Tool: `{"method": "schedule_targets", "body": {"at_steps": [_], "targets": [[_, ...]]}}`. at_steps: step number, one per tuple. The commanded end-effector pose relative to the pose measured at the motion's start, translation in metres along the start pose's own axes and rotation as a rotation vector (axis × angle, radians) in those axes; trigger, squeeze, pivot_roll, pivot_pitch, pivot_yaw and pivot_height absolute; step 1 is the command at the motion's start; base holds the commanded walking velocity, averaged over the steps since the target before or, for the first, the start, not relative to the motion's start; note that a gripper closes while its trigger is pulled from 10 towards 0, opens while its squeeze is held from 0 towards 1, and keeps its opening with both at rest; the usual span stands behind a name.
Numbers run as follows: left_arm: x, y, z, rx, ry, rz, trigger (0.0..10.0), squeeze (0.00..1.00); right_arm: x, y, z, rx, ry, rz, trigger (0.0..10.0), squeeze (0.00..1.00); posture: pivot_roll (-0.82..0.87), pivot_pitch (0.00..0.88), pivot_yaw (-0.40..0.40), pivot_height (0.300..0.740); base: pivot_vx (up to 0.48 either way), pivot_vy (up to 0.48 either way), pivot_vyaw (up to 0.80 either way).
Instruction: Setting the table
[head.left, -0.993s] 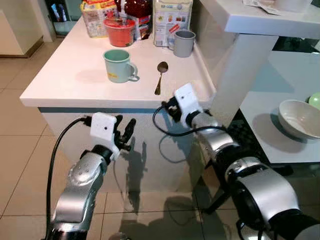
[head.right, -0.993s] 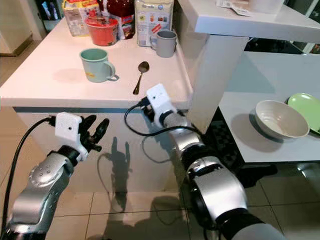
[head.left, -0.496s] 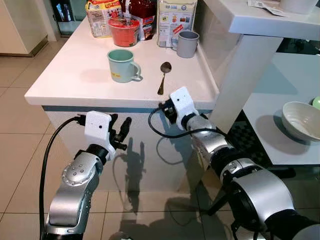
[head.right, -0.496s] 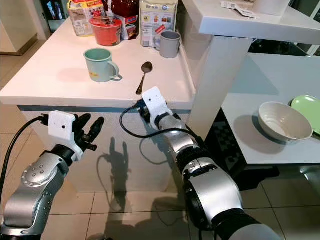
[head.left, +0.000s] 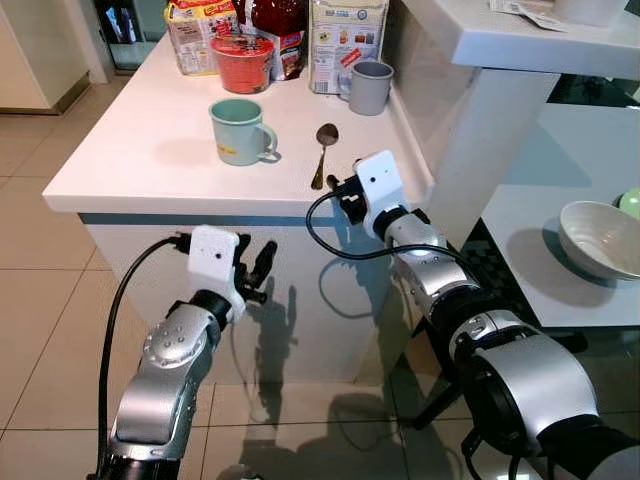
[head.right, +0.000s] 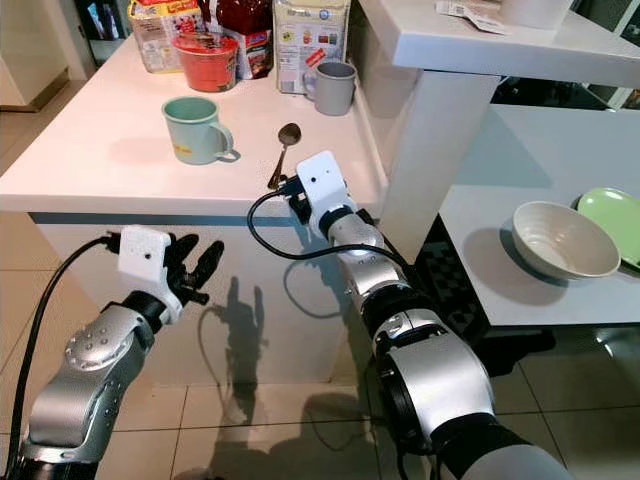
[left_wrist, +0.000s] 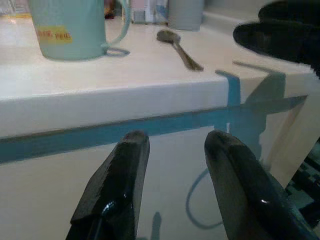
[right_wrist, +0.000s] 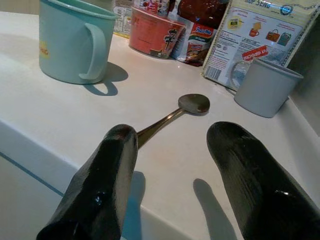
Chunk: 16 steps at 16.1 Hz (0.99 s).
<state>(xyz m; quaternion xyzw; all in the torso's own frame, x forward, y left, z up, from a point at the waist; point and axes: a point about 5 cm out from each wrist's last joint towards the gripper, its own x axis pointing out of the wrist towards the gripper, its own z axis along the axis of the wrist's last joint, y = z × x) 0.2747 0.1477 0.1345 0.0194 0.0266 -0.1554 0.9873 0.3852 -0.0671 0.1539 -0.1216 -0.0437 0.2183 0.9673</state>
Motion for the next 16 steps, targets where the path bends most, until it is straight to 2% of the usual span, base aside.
{"method": "schedule_targets", "body": {"at_steps": [1, 5, 10, 16], "targets": [[0.0021, -0.0005, 0.0045, -0.005, -0.029, -0.002, 10.0, 0.00, 0.0026, -0.0071, 0.0085, -0.003, -0.028, -0.016, 10.0, 0.00, 0.22, 0.000, -0.061, 0.740, 0.382, 0.289, 0.00], [0.0024, 0.0017, 0.0059, 0.017, -0.040, 0.016, 10.0, 0.00, 0.0038, -0.0049, 0.0096, -0.006, -0.026, -0.011, 10.0, 0.00, 0.23, 0.000, -0.062, 0.740, 0.304, 0.366, 0.00], [0.0034, -0.0028, 0.0059, 0.014, -0.057, 0.001, 10.0, 0.00, 0.0038, -0.0048, 0.0089, -0.012, -0.019, -0.002, 10.0, 0.00, 0.22, 0.000, -0.067, 0.740, 0.285, 0.386, 0.00], [0.0037, -0.0064, 0.0059, 0.018, -0.074, -0.004, 10.0, 0.00, 0.0028, -0.0075, 0.0074, -0.019, -0.011, -0.004, 10.0, 0.00, 0.22, 0.000, -0.067, 0.740, 0.000, 0.000, 0.00]]}}
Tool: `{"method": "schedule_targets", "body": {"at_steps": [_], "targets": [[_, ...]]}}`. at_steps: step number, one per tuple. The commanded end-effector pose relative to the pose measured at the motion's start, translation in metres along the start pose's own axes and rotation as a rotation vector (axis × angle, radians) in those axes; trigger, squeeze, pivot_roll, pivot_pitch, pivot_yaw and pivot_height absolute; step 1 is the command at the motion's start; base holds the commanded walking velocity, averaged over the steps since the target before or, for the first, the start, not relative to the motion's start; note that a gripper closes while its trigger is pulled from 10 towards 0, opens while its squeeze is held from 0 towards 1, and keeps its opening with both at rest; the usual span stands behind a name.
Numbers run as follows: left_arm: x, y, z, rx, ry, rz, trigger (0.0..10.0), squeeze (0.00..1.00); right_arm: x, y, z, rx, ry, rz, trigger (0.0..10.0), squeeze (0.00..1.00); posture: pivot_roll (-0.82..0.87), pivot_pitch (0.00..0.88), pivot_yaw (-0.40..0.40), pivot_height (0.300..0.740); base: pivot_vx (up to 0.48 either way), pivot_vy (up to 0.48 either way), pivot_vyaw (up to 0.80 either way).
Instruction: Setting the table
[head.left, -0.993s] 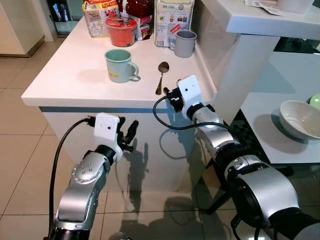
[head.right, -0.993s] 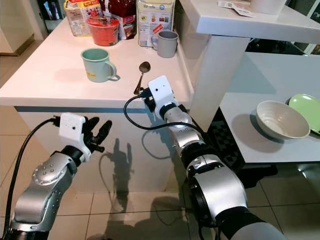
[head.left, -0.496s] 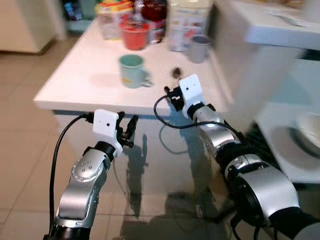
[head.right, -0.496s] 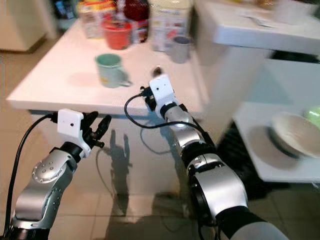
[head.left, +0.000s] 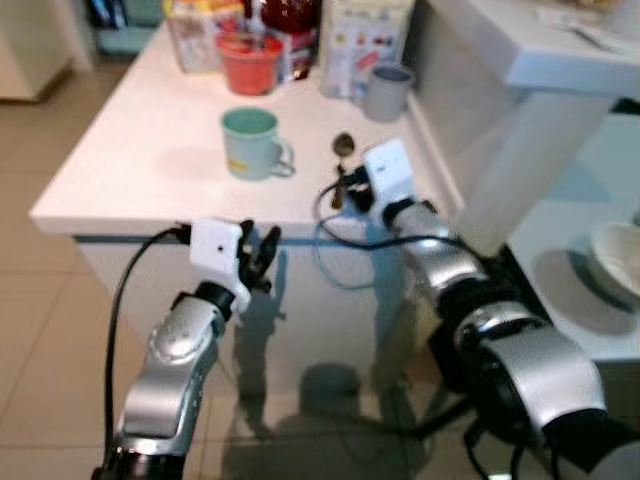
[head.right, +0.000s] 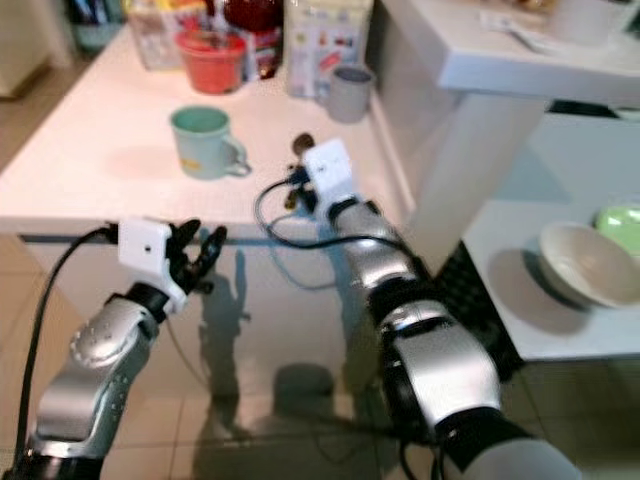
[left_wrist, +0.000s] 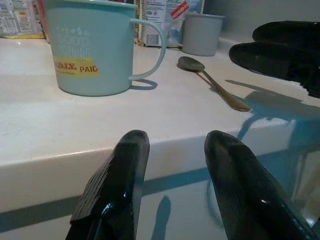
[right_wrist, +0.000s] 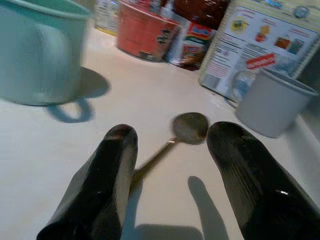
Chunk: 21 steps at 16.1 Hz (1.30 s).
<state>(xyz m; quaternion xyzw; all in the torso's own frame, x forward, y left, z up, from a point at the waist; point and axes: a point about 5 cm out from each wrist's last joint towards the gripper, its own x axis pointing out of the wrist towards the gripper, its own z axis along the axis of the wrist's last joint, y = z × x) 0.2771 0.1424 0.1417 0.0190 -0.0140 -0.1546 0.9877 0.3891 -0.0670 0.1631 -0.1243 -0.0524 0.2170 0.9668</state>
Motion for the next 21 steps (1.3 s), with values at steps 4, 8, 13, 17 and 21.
{"method": "schedule_targets", "body": {"at_steps": [4, 8, 13, 17, 21], "targets": [[-0.001, -0.001, 0.005, 0.002, -0.055, 0.002, 10.0, 0.00, -0.001, -0.004, 0.000, -0.006, -0.006, 0.000, 10.0, 0.00, 0.21, 0.000, -0.067, 0.740, 0.000, 0.000, 0.00], [-0.055, 0.025, 0.007, -0.016, -0.131, -0.063, 10.0, 0.00, -0.003, -0.005, -0.003, -0.004, -0.002, -0.007, 10.0, 0.00, 0.21, 0.000, -0.046, 0.740, 0.000, 0.000, 0.00], [-0.131, 0.056, -0.028, -0.137, 0.075, 0.057, 10.0, 0.00, -0.004, -0.008, -0.007, 0.003, 0.015, -0.023, 10.0, 0.00, 0.26, 0.000, -0.039, 0.740, 0.000, 0.000, 0.00], [-0.129, 0.041, -0.031, -0.135, 0.049, 0.075, 10.0, 0.00, -0.003, -0.003, -0.005, -0.005, 0.012, -0.010, 10.0, 0.00, 0.26, 0.000, -0.063, 0.740, 0.000, 0.000, 0.00], [-0.128, 0.039, -0.036, -0.080, 0.007, 0.078, 10.0, 0.00, -0.002, -0.005, -0.004, -0.006, 0.009, -0.013, 10.0, 0.00, 0.26, 0.000, -0.069, 0.740, 0.232, 0.000, 0.00]]}}
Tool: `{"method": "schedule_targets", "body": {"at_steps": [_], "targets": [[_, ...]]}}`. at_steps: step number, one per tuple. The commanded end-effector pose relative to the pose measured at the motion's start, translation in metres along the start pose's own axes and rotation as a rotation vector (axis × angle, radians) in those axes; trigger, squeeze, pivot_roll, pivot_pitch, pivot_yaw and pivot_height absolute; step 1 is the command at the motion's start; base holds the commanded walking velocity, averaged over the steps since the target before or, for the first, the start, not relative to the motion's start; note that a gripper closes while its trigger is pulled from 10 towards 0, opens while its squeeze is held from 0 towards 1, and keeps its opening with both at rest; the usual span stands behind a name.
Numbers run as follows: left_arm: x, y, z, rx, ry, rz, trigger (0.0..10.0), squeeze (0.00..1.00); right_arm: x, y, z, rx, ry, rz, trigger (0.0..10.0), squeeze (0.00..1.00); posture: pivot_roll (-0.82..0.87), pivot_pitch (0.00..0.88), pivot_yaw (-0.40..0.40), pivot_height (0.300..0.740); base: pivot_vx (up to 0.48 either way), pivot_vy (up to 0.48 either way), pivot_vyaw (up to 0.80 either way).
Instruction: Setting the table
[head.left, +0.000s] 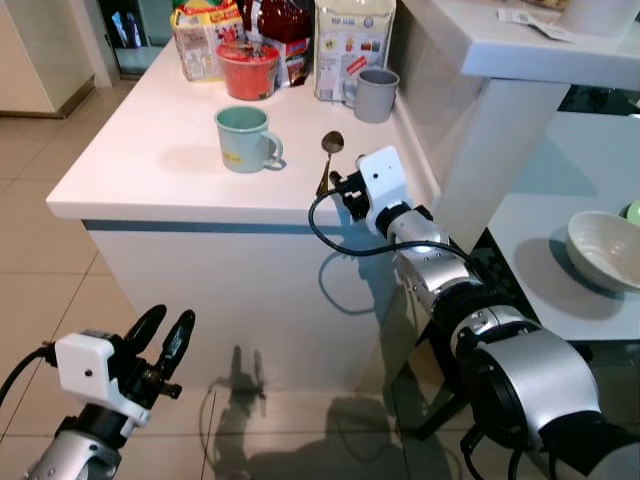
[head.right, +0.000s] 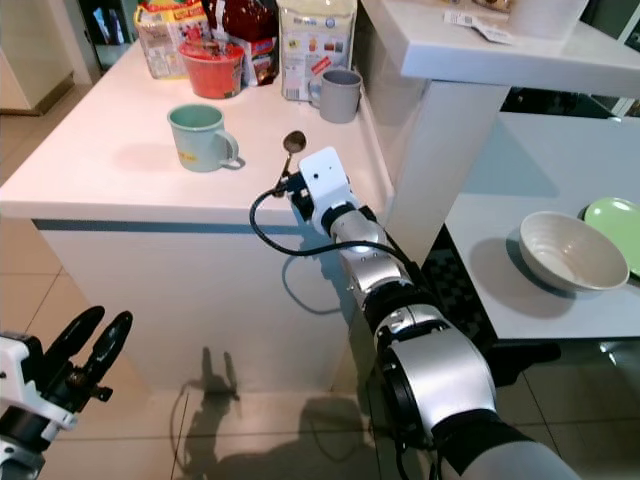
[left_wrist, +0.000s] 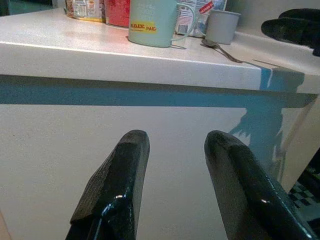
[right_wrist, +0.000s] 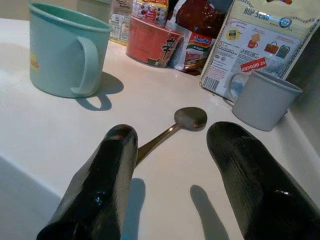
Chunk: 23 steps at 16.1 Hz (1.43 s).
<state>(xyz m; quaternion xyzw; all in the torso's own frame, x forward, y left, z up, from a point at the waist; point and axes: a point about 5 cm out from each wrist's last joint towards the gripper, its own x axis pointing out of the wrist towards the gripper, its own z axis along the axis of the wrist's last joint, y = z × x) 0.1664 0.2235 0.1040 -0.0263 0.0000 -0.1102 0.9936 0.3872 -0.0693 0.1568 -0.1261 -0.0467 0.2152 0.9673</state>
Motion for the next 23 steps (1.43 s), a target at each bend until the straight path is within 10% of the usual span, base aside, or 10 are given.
{"method": "schedule_targets", "body": {"at_steps": [1, 17, 23], "targets": [[0.003, -0.003, 0.001, 0.003, -0.025, -0.013, 10.0, 0.00, 0.001, -0.005, 0.002, -0.005, -0.003, -0.012, 10.0, 0.00, 0.26, 0.000, -0.069, 0.740, 0.465, 0.000, 0.00], [0.013, -0.032, 0.024, 0.076, -0.128, -0.085, 10.0, 0.00, -0.002, -0.004, -0.005, -0.011, 0.037, -0.008, 10.0, 0.00, 0.26, 0.000, -0.073, 0.740, 0.252, 0.186, 0.00], [0.000, -0.074, 0.034, 0.066, -0.147, -0.102, 10.0, 0.00, -0.002, -0.006, -0.009, 0.037, 0.076, -0.042, 10.0, 0.00, 0.26, 0.000, -0.069, 0.740, 0.000, 0.000, 0.00]]}}
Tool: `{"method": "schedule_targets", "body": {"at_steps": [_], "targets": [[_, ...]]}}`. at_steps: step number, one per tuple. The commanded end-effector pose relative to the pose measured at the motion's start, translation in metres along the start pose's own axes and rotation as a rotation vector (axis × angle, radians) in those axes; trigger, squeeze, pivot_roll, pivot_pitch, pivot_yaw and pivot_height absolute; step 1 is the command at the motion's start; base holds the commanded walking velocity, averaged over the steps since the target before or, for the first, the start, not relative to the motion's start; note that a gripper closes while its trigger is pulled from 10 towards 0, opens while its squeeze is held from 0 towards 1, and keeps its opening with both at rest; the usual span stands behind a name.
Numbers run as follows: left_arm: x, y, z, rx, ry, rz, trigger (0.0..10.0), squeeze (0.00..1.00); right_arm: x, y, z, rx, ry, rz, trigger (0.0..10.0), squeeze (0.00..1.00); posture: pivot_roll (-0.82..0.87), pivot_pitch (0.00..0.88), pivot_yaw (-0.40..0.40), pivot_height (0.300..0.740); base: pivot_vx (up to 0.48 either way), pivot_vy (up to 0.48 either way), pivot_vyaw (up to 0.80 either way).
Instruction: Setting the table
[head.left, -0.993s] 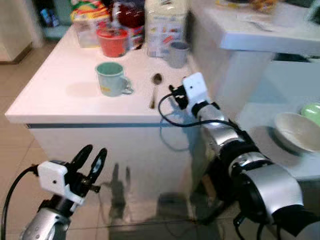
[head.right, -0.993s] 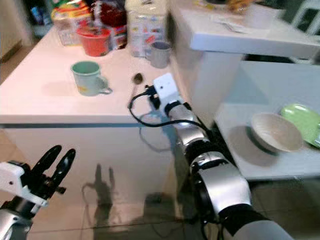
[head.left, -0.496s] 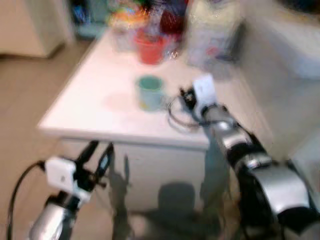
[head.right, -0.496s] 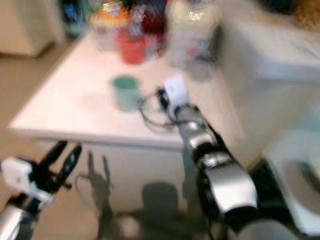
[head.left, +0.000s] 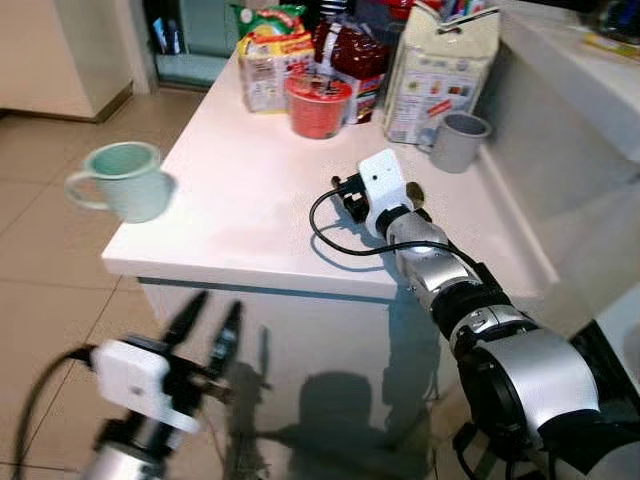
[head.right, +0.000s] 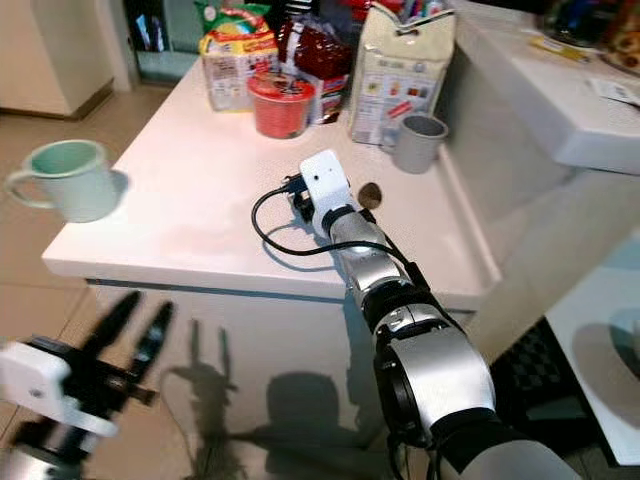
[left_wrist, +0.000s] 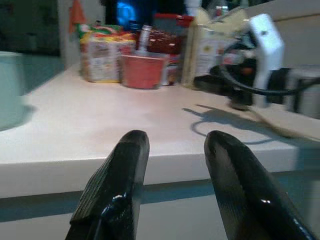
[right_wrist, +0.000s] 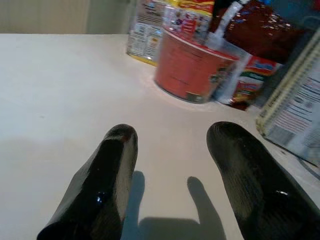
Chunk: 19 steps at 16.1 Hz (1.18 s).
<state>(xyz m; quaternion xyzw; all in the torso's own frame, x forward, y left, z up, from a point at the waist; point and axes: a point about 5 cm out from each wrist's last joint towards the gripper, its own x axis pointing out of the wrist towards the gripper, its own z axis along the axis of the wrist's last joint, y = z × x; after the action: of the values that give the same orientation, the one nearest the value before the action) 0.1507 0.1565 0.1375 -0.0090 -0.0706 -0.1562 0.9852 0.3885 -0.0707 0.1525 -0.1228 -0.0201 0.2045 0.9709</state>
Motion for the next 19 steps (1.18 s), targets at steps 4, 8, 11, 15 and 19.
{"method": "schedule_targets", "body": {"at_steps": [4, 8, 11, 15, 19], "targets": [[0.002, -0.027, -0.003, 0.005, -0.005, -0.019, 10.0, 0.00, -0.003, -0.006, -0.006, 0.014, 0.025, -0.030, 10.0, 0.00, 0.26, 0.000, -0.068, 0.740, 0.000, 0.000, 0.00], [0.002, -0.027, -0.003, 0.005, -0.005, -0.019, 10.0, 0.00, -0.003, -0.006, -0.006, 0.014, 0.025, -0.030, 10.0, 0.00, 0.26, 0.000, -0.068, 0.740, 0.000, 0.000, 0.00], [0.002, -0.027, -0.003, 0.005, -0.005, -0.019, 10.0, 0.00, -0.003, -0.006, -0.006, 0.014, 0.025, -0.030, 10.0, 0.00, 0.26, 0.000, -0.068, 0.740, 0.000, 0.000, 0.00], [0.002, -0.027, -0.003, 0.005, -0.005, -0.019, 10.0, 0.00, -0.003, -0.006, -0.006, 0.014, 0.025, -0.030, 10.0, 0.00, 0.26, 0.000, -0.068, 0.740, 0.000, 0.000, 0.00], [0.007, -0.057, -0.011, 0.012, 0.020, -0.017, 10.0, 0.00, -0.009, -0.014, -0.024, 0.115, 0.109, -0.150, 10.0, 0.00, 0.26, 0.000, -0.019, 0.740, 0.000, 0.000, 0.00]]}}
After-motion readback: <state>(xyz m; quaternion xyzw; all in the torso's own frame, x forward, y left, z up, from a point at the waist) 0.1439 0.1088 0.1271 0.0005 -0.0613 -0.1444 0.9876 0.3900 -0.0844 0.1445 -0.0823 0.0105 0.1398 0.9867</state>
